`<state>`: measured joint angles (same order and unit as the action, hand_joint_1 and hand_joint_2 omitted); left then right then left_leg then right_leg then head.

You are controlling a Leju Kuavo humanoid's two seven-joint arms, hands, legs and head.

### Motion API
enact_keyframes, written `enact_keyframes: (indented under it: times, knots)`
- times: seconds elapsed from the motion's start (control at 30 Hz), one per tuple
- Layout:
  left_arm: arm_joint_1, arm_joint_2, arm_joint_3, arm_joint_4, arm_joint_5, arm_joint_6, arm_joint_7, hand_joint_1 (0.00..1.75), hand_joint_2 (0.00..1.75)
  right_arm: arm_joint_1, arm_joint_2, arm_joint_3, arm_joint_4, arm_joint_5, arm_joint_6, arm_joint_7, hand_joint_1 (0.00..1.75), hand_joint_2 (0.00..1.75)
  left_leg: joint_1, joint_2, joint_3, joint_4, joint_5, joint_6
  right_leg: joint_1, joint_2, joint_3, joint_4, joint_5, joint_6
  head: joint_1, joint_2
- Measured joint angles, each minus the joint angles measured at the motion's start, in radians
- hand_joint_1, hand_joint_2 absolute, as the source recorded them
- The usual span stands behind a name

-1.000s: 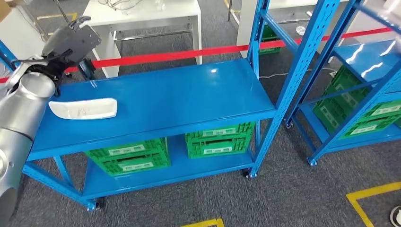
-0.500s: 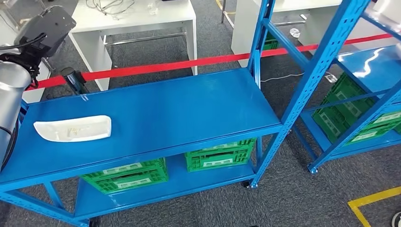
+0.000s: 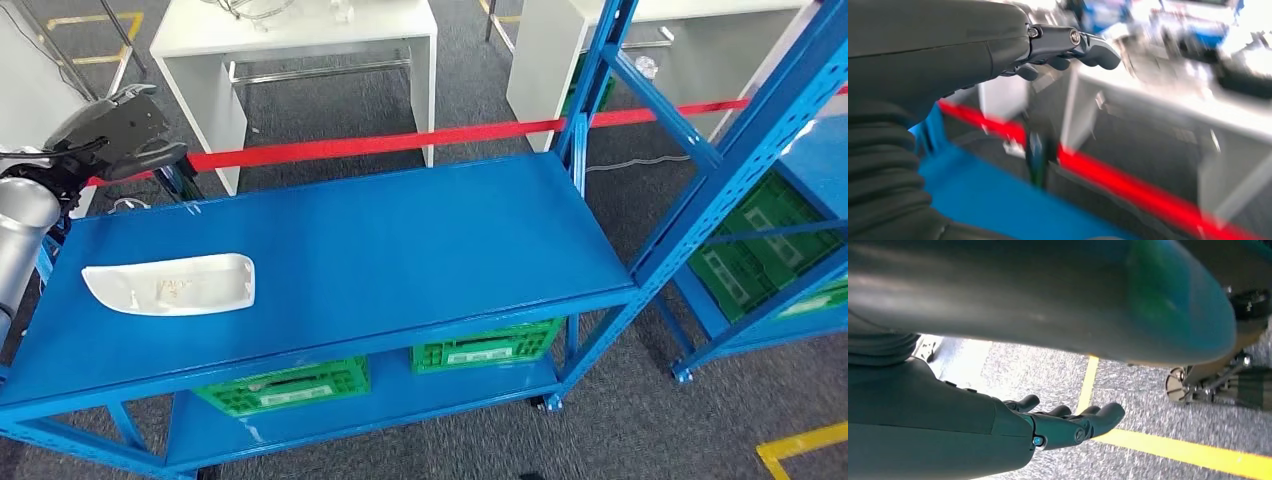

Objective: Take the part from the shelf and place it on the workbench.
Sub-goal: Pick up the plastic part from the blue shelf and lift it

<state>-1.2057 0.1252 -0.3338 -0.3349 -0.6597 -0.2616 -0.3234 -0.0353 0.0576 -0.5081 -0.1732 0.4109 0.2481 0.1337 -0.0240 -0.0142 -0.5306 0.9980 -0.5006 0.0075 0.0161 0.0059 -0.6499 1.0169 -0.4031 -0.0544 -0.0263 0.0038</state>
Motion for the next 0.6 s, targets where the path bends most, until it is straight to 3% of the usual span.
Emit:
enact_keyframes:
  times: [0.07, 0.13, 0.2, 0.27, 0.3, 0.33, 0.4, 0.47, 0.53, 0.6]
  knots:
    - [0.035, 0.020, -0.002, -0.007, 0.039, -0.033, -0.062, 0.00, 1.75, 0.000, 0.002, -0.006, 0.000, -0.002, 0.000, -0.001, 0.00, 0.00, 0.000, 0.001, 0.006, -0.002, -0.009, -0.011, -0.006, 0.001, 0.014, -0.015, -0.004, -0.003, 0.000, 0.000]
    - [0.063, 0.042, -0.002, -0.013, 0.074, -0.054, -0.115, 0.00, 1.75, 0.001, 0.003, -0.011, 0.000, -0.004, -0.001, -0.001, 0.00, 0.00, 0.003, 0.002, -0.021, 0.054, -0.037, -0.026, -0.015, 0.000, 0.034, -0.031, -0.008, -0.006, -0.003, 0.000]
    - [0.095, 0.064, -0.002, -0.015, 0.104, -0.071, -0.156, 0.00, 1.75, 0.002, 0.002, -0.016, 0.000, -0.004, -0.001, 0.000, 0.00, 0.00, 0.015, 0.003, -0.096, 0.180, -0.078, -0.043, -0.021, 0.002, 0.046, -0.034, -0.018, -0.006, -0.006, 0.000]
    - [0.144, 0.081, -0.003, -0.020, 0.130, -0.084, -0.189, 0.00, 1.75, 0.002, 0.002, -0.021, 0.000, -0.003, -0.002, 0.003, 0.00, 0.00, 0.028, 0.005, -0.163, 0.265, -0.081, -0.058, -0.028, 0.004, 0.057, -0.029, -0.032, 0.001, -0.005, 0.000]
    - [0.167, 0.088, -0.003, -0.024, 0.142, -0.092, -0.204, 0.00, 1.75, 0.003, 0.002, -0.024, 0.000, -0.002, -0.002, 0.007, 0.00, 0.00, 0.035, 0.006, -0.172, 0.254, -0.053, -0.065, -0.032, 0.005, 0.062, -0.023, -0.041, 0.006, -0.006, 0.000]
    - [0.183, 0.094, -0.003, -0.029, 0.154, -0.101, -0.217, 0.00, 1.75, 0.003, 0.003, -0.026, 0.000, -0.001, -0.002, 0.010, 0.00, 0.00, 0.041, 0.009, -0.161, 0.206, -0.010, -0.071, -0.036, 0.005, 0.067, -0.016, -0.050, 0.012, -0.005, 0.000]
    - [0.201, 0.107, -0.003, -0.037, 0.181, -0.132, -0.241, 0.00, 1.75, 0.002, 0.002, -0.029, 0.000, 0.000, -0.002, 0.014, 0.00, 0.00, 0.047, 0.012, -0.112, 0.080, 0.056, -0.082, -0.041, 0.005, 0.071, 0.002, -0.071, 0.027, -0.007, 0.000]
    - [0.213, 0.118, -0.003, -0.042, 0.205, -0.168, -0.258, 0.00, 1.75, 0.000, 0.000, -0.032, 0.000, 0.000, -0.001, 0.015, 0.00, 0.00, 0.046, 0.011, -0.086, 0.024, 0.065, -0.073, -0.039, 0.005, 0.068, 0.013, -0.084, 0.040, -0.006, 0.000]
    - [0.225, 0.122, -0.003, -0.047, 0.233, -0.203, -0.273, 0.00, 1.75, 0.001, -0.001, -0.035, 0.000, 0.000, -0.001, 0.016, 0.00, 0.00, 0.047, 0.008, -0.086, 0.022, 0.062, -0.060, -0.035, 0.004, 0.069, 0.013, -0.085, 0.027, -0.003, 0.000]
    - [0.234, 0.124, -0.002, -0.050, 0.281, -0.247, -0.290, 0.00, 1.75, 0.002, -0.001, -0.037, 0.000, 0.000, -0.001, 0.016, 0.00, 0.00, 0.047, 0.004, -0.086, 0.020, 0.062, -0.057, -0.033, 0.001, 0.074, 0.007, -0.082, 0.008, -0.002, 0.000]
